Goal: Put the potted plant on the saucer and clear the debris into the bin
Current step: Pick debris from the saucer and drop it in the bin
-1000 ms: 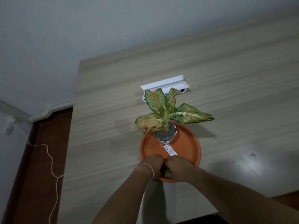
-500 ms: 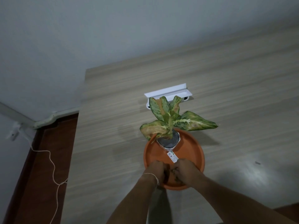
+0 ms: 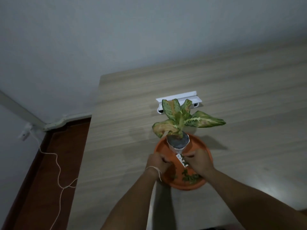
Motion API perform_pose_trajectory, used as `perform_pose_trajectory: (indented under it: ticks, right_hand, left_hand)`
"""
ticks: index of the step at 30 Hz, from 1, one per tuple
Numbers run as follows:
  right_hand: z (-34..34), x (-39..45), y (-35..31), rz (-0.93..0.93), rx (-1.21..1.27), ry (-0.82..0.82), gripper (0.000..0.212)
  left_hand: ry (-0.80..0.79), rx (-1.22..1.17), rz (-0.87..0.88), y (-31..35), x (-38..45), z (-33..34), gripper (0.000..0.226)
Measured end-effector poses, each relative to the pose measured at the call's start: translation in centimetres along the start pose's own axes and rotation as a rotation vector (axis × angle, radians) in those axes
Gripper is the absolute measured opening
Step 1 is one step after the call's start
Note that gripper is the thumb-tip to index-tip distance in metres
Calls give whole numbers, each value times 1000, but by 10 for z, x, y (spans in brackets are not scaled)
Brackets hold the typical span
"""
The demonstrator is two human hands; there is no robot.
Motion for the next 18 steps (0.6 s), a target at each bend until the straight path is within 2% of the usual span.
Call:
perform_pose_trajectory:
  ticks: [5,8,12,18]
  right_hand:
    - [-5,-4,-23,-14,48,84,6]
    - [5,-6,-32,8,131,66,6]
    - [30,-6,-49,-41,143,-55,11]
    - [88,-32,-87,-142,217,-293,14]
  left_hand:
    - [98,-148,6,0,-18,-23,8]
    - [175,-245,-53,-19,-37,-36,9]
    - [320,-404,-214,-59,-73,-54,10]
    - [523,-649,-419,-114,-175,-67,20]
Point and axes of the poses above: each hand's wrist, its own x-axis towards the middle knuckle, its own z-axis out of the palm, y = z × x, the point moved 5 cm from there along x, towards the middle knuckle, and after that the axes turned 5 degrees about -z, right-handed, at the moved point
